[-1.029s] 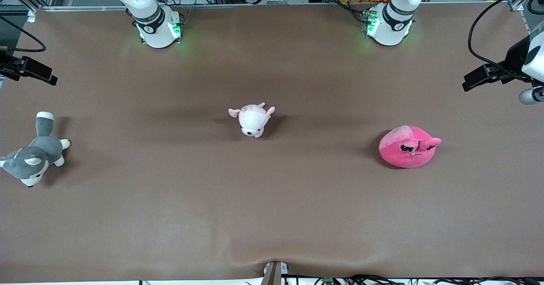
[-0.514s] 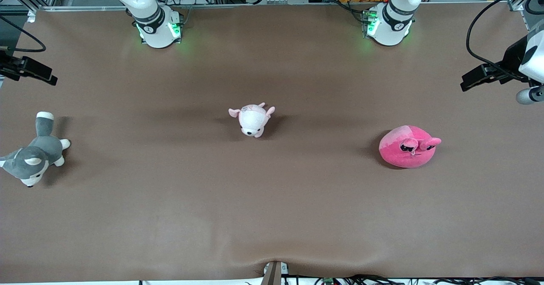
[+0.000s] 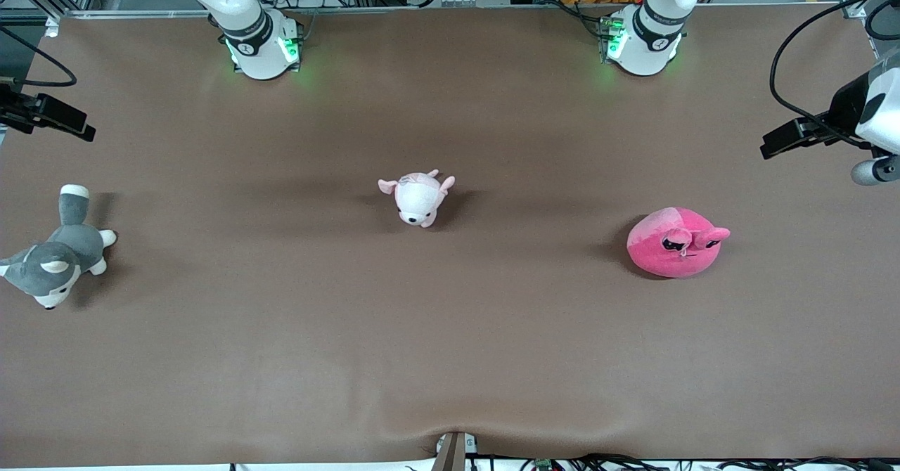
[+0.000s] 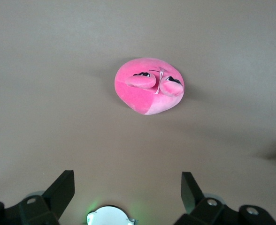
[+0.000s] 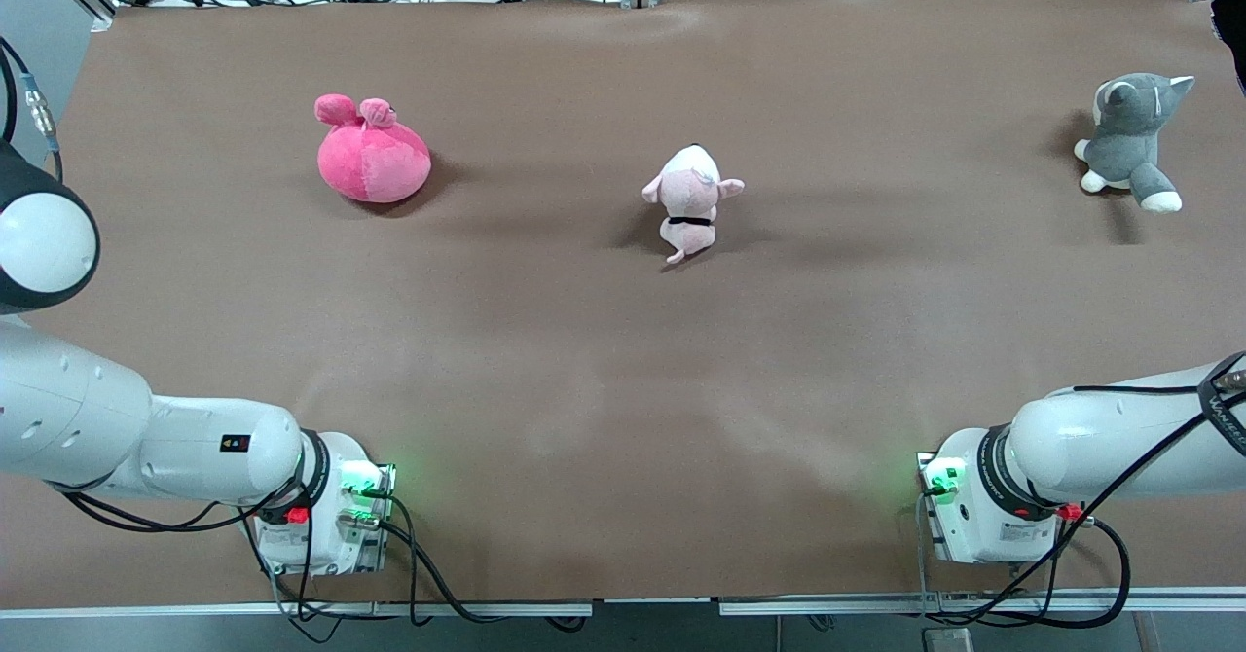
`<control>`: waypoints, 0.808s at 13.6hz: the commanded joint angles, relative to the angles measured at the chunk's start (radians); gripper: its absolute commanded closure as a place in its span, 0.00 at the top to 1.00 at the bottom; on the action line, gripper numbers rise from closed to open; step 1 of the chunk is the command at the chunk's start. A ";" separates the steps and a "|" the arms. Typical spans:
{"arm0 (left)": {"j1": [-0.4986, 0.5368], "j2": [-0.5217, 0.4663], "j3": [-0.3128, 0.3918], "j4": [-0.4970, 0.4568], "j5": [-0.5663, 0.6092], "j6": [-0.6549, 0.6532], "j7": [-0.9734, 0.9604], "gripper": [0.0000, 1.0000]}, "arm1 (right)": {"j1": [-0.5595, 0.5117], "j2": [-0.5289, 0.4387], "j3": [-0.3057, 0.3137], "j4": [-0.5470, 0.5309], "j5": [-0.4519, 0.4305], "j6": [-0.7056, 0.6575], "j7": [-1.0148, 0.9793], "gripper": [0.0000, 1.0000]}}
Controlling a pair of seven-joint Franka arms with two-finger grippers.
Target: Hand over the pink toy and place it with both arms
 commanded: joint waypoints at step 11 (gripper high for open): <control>0.075 0.083 0.000 0.016 -0.042 0.002 -0.633 1.00 | -0.017 -0.001 0.006 -0.008 0.001 0.026 -0.011 1.00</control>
